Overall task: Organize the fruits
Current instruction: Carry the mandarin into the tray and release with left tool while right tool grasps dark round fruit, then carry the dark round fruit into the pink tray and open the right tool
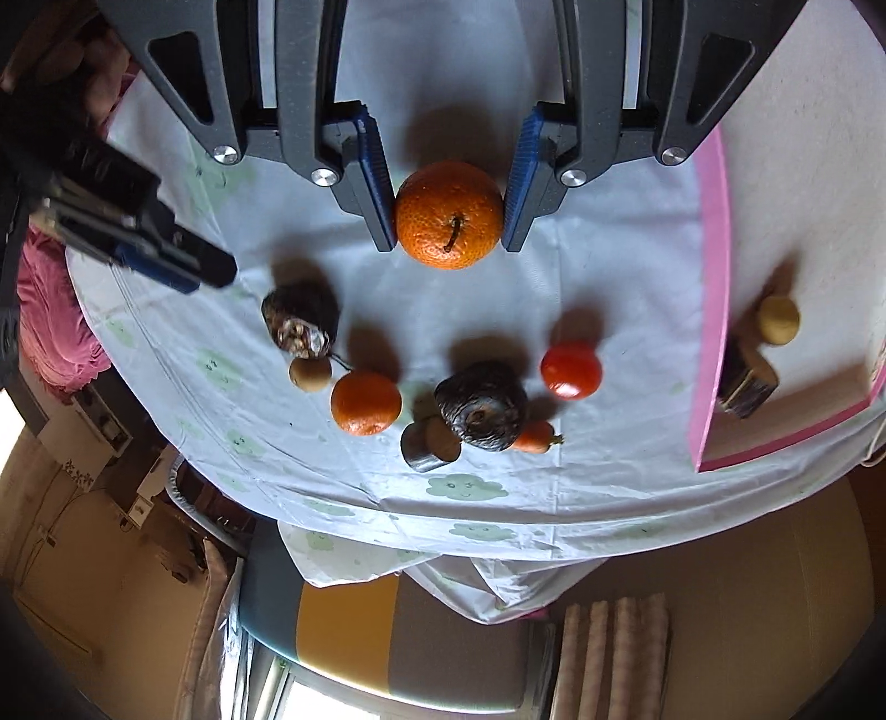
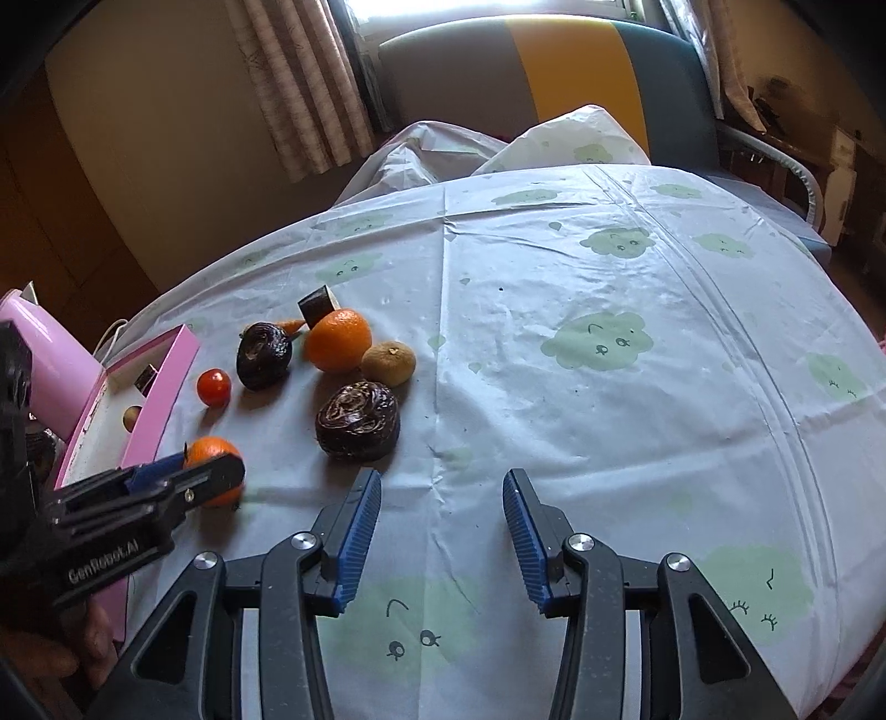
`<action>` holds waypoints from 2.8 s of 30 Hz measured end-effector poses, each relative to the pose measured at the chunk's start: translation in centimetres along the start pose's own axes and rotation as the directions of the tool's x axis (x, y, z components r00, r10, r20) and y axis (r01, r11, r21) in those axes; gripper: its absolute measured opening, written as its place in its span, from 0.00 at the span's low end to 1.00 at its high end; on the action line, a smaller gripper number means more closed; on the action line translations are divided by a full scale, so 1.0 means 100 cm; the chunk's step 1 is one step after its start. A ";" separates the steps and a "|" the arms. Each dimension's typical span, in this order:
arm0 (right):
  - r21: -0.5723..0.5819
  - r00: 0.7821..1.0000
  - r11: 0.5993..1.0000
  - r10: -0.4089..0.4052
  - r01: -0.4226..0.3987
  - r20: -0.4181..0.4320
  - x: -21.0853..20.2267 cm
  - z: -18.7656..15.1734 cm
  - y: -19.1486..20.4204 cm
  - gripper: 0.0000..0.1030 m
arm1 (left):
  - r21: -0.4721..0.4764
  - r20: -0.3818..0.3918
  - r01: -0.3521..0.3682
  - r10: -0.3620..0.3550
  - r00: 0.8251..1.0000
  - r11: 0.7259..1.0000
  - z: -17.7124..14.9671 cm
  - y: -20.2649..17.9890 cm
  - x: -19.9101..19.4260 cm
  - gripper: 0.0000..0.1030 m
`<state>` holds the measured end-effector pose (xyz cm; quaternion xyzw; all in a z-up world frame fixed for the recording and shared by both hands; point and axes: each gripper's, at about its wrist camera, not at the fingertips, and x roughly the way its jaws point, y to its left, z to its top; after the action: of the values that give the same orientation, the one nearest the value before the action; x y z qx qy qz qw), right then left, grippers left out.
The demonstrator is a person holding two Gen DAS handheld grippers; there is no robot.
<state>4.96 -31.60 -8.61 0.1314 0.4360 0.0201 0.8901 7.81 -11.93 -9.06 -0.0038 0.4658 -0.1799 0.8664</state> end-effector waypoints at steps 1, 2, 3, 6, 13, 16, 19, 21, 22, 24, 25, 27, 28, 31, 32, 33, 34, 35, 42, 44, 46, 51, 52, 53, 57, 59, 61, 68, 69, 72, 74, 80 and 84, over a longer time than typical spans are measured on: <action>-0.002 1.000 1.000 0.007 -0.007 0.000 0.000 0.000 0.002 0.46 | -0.002 0.012 0.003 -0.003 1.000 1.000 -0.003 0.001 -0.001 0.38; -0.004 1.000 1.000 0.013 -0.013 -0.002 0.001 0.001 0.003 0.45 | -0.004 0.017 0.008 -0.008 1.000 1.000 -0.005 0.001 -0.001 0.38; -0.005 1.000 1.000 0.017 -0.017 -0.005 0.001 0.002 0.005 0.45 | -0.008 0.018 0.013 -0.012 1.000 1.000 -0.005 0.002 0.000 0.38; -0.013 0.999 0.999 0.034 -0.034 -0.010 0.004 0.005 0.010 0.46 | -0.032 0.014 0.036 -0.035 0.999 0.999 -0.004 0.004 0.004 0.38; -0.068 0.998 0.996 0.064 -0.066 -0.024 0.022 0.016 0.034 0.56 | -0.063 0.014 0.067 -0.066 0.998 0.996 -0.005 0.008 0.006 0.38; -0.093 0.999 0.995 0.046 -0.048 -0.030 0.033 0.019 0.041 0.56 | -0.064 0.020 0.072 -0.071 0.997 0.995 -0.005 0.009 0.006 0.38; -0.123 0.999 0.992 0.000 -0.005 -0.039 0.043 0.019 0.046 0.56 | -0.067 0.022 0.076 -0.075 0.997 0.995 -0.005 0.009 0.005 0.38; -0.163 0.998 0.985 -0.058 0.054 -0.020 0.046 0.018 0.051 0.45 | -0.079 0.016 0.082 -0.081 0.997 0.993 -0.005 0.011 0.004 0.37; -0.173 0.998 0.983 -0.063 0.060 -0.015 0.046 0.017 0.051 0.41 | -0.080 0.012 0.079 -0.078 0.997 0.994 -0.005 0.011 0.002 0.37; -0.185 0.998 0.981 -0.060 0.058 -0.008 0.046 0.015 0.050 0.40 | -0.077 0.004 0.070 -0.070 0.998 0.995 -0.005 0.010 -0.001 0.37; -0.194 0.998 0.980 -0.058 0.056 -0.008 0.046 0.014 0.049 0.40 | -0.076 0.002 0.071 -0.071 0.998 0.995 -0.005 0.010 -0.004 0.37; -0.193 0.999 0.980 -0.048 0.043 -0.022 0.048 0.015 0.047 0.41 | -0.079 0.004 0.066 -0.066 0.998 0.995 -0.005 0.012 -0.011 0.37; -0.182 0.999 0.983 -0.039 0.033 -0.029 0.048 0.016 0.045 0.41 | -0.082 0.009 0.065 -0.065 0.998 0.994 -0.005 0.013 -0.015 0.37; -0.172 0.999 0.985 -0.026 0.021 -0.025 0.048 0.015 0.044 0.41 | -0.100 0.022 0.058 -0.056 0.998 0.993 -0.002 0.020 -0.031 0.37; -0.179 0.999 0.984 -0.032 0.028 -0.019 0.048 0.014 0.046 0.41 | -0.109 0.025 0.054 -0.051 0.998 0.993 -0.002 0.024 -0.036 0.37; -0.186 0.999 0.982 -0.040 0.037 -0.012 0.048 0.013 0.047 0.41 | -0.121 0.031 0.049 -0.046 0.998 0.991 -0.001 0.029 -0.042 0.37; -0.191 0.999 0.981 -0.046 0.044 -0.004 0.048 0.012 0.048 0.41 | -0.136 0.042 0.043 -0.038 0.998 0.990 0.000 0.036 -0.049 0.37; -0.196 0.999 0.979 -0.050 0.049 0.003 0.047 0.010 0.049 0.41 | -0.149 0.054 0.033 -0.025 0.998 0.988 0.001 0.043 -0.056 0.37; -0.200 0.998 0.978 -0.052 0.055 0.016 0.047 0.010 0.049 0.41 | -0.238 0.080 -0.154 0.177 0.981 0.959 0.007 0.122 -0.086 0.37; -0.202 0.998 0.978 -0.055 0.057 0.017 0.047 0.010 0.049 0.41 | -0.265 0.055 -0.222 0.245 0.968 0.938 0.009 0.147 -0.083 0.37; -0.204 0.998 0.977 -0.056 0.058 0.017 0.046 0.009 0.050 0.41 | -0.307 0.031 -0.259 0.281 0.959 0.916 0.010 0.171 -0.080 0.37; -0.211 0.998 0.975 -0.062 0.065 0.022 0.046 0.009 0.050 0.41 | -0.344 0.004 -0.290 0.310 0.951 0.893 0.009 0.194 -0.072 0.38; -0.212 0.998 0.975 -0.063 0.066 0.023 0.046 0.008 0.050 0.41 | -0.353 -0.001 -0.292 0.312 0.950 0.889 0.009 0.194 -0.071 0.38; -0.213 0.998 0.975 -0.064 0.068 0.023 0.046 0.008 0.051 0.41 | -0.359 -0.001 -0.289 0.309 0.951 0.887 0.008 0.194 -0.071 0.38; -0.217 0.997 0.974 -0.066 0.070 0.026 0.046 0.008 0.050 0.41 | -0.354 0.015 -0.277 0.301 0.953 0.894 0.005 0.185 -0.074 0.40; -0.218 0.997 0.973 -0.066 0.070 0.027 0.046 0.008 0.050 0.41 | -0.339 0.020 -0.280 0.304 0.952 0.898 0.006 0.177 -0.076 0.41; -0.218 0.997 0.973 -0.066 0.070 0.027 0.046 0.008 0.050 0.41 | -0.333 0.024 -0.273 0.298 0.954 0.902 0.006 0.172 -0.078 0.41; -0.218 0.997 0.974 -0.065 0.070 0.029 0.046 0.008 0.050 0.41 | -0.327 0.038 -0.257 0.284 0.958 0.910 0.000 0.159 -0.086 0.41; -0.218 0.997 0.974 -0.065 0.070 0.029 0.046 0.008 0.050 0.41 | -0.326 0.036 -0.253 0.279 0.960 0.911 -0.002 0.158 -0.086 0.41; -0.217 0.998 0.974 -0.062 0.067 0.029 0.044 0.008 0.049 0.41 | -0.322 0.035 -0.251 0.276 0.960 0.913 -0.007 0.154 -0.087 0.41; -0.220 0.998 0.974 -0.058 0.062 0.026 0.042 0.007 0.050 0.40 | -0.314 0.035 -0.249 0.273 0.961 0.916 -0.010 0.151 -0.087 0.41; -0.221 1.000 0.975 0.018 -0.016 0.007 0.024 -0.003 0.065 0.40 | -0.308 0.039 -0.246 0.271 0.962 0.919 -0.021 0.148 -0.090 0.42; -0.262 0.996 0.961 0.091 -0.089 -0.006 0.014 -0.007 0.092 0.40 | -0.320 0.036 -0.238 0.263 0.964 0.917 -0.025 0.151 -0.091 0.42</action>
<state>5.98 -22.38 -7.79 0.0324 0.4205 0.1176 0.8991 5.84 5.48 -5.75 -0.0885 0.4507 0.0088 0.8882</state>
